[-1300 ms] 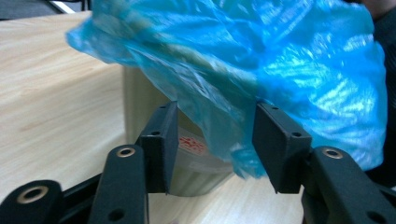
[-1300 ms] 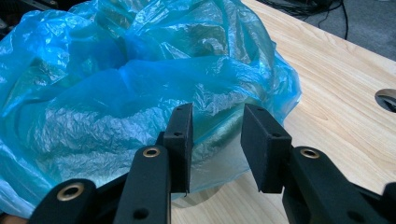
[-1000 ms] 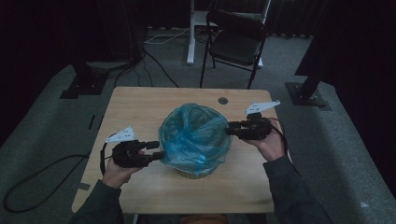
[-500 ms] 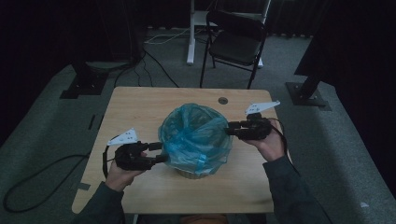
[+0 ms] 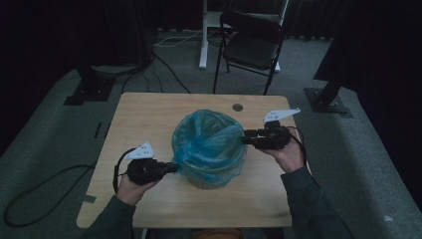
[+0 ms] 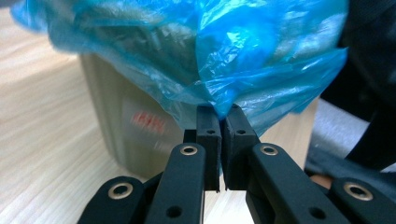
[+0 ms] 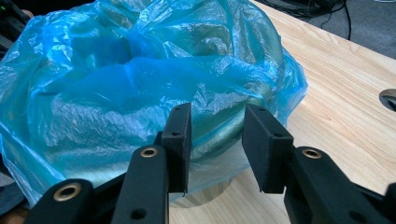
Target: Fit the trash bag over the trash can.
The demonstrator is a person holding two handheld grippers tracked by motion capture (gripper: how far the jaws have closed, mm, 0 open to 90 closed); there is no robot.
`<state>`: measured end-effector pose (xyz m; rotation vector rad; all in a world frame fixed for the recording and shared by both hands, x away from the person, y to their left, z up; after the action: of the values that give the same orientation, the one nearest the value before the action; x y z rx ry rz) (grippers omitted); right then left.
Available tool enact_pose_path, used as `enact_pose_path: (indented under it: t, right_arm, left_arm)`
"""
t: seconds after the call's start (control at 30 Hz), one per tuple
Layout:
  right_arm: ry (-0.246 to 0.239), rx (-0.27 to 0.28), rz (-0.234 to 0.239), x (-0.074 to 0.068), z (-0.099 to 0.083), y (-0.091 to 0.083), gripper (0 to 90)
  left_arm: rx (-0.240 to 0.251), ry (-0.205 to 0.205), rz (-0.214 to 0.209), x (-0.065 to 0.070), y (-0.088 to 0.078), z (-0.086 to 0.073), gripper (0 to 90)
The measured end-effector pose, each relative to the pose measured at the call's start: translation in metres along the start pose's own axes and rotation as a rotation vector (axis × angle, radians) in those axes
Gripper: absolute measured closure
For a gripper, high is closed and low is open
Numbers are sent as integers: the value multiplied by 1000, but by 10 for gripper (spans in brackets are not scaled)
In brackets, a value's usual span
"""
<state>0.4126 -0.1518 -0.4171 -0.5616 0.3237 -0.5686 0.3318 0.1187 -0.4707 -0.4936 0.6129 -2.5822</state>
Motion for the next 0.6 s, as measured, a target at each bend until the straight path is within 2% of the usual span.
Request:
enact_pose_path:
  t: [0.03, 0.2, 0.23, 0.27, 0.3, 0.33, 0.47, 0.5, 0.6]
  right_arm:
    - [-1, -1, 0, 0, 0, 0, 626]
    - [0, -1, -1, 0, 0, 0, 626]
    - [1, -1, 0, 0, 0, 0, 627]
    - [1, -1, 0, 0, 0, 0, 627]
    - [0, -1, 0, 0, 0, 0, 628]
    - [0, -1, 0, 0, 0, 0, 628]
    - [4, -2, 4, 0, 0, 0, 630]
    - [3, -1, 4, 1, 0, 0, 631]
    - [4, -1, 4, 0, 0, 0, 631]
  left_arm:
    - [-18, -8, 11, -4, 2, -7, 871]
    - [-39, -18, 28, -12, 4, -16, 861]
    - [-44, -33, 40, -17, 5, -19, 855]
    - [-44, -33, 40, -17, 5, -19, 845]
    - [-54, -53, 57, -25, 6, -24, 834]
    - [-54, -53, 57, -25, 6, -24, 825]
    - [-70, -92, 81, -39, 6, -34, 807]
    - [-77, -104, 99, -45, 4, -37, 794]
    - [-70, -124, 106, -49, 1, -38, 768]
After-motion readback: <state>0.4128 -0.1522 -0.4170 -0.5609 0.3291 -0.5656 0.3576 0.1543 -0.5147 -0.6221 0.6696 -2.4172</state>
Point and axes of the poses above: each handheld gripper's, and its own axes: y roughly forward along the jaws, z roughly out of its top, x roughly to its right, the point moved 9 cm from there along y, roughly forward along the jaws, and after that the axes turned 2 degrees about -z, right-handed, at the moved point
